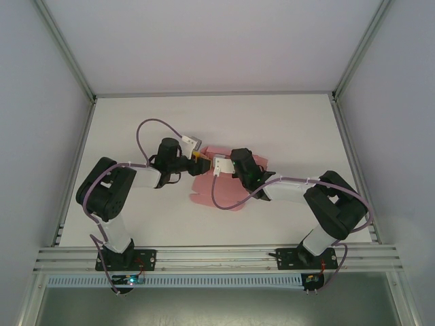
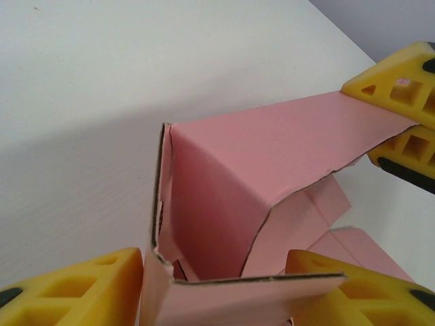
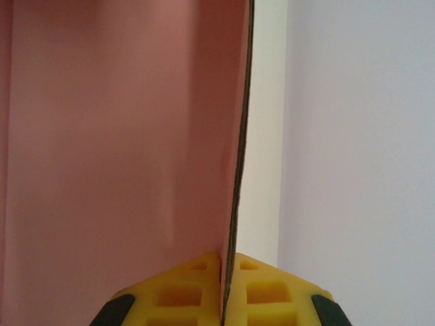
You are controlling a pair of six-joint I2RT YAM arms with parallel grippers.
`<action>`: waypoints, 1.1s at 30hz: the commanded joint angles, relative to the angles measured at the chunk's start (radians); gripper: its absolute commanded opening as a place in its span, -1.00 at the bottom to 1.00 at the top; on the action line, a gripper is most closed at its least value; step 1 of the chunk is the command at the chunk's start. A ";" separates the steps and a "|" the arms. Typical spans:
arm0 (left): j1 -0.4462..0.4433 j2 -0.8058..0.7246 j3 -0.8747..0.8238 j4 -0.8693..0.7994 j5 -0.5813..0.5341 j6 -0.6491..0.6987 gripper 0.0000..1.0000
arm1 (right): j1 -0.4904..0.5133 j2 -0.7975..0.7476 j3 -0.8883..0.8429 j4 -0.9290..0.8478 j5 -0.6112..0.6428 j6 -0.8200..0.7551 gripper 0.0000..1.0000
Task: Assemble paper box
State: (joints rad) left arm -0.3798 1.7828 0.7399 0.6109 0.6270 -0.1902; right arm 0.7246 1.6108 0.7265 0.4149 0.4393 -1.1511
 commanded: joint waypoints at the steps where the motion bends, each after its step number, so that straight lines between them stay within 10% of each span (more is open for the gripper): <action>1: -0.009 -0.039 -0.036 0.003 -0.016 0.012 0.16 | 0.015 -0.002 -0.010 -0.057 -0.001 -0.005 -1.00; 5: -0.008 -0.037 -0.020 -0.024 -0.017 -0.006 0.04 | 0.013 -0.001 -0.009 -0.058 -0.013 0.005 -1.00; 10: -0.001 -0.088 -0.078 0.045 0.036 -0.024 0.36 | 0.004 0.005 -0.014 -0.054 0.000 -0.006 -1.00; 17: 0.052 -0.234 -0.159 -0.002 -0.114 -0.053 1.00 | 0.004 -0.035 -0.036 -0.029 -0.031 -0.018 -1.00; 24: 0.120 -0.279 -0.172 -0.085 -0.391 -0.153 1.00 | 0.009 -0.035 -0.042 -0.004 -0.039 -0.038 -1.00; 33: 0.150 -0.072 -0.089 0.123 0.188 -0.066 0.51 | 0.010 -0.030 -0.025 -0.020 -0.033 -0.036 -1.00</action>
State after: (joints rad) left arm -0.2287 1.6836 0.6228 0.6216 0.5797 -0.2974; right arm 0.7246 1.5883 0.6979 0.4347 0.4171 -1.1633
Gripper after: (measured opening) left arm 0.771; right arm 0.051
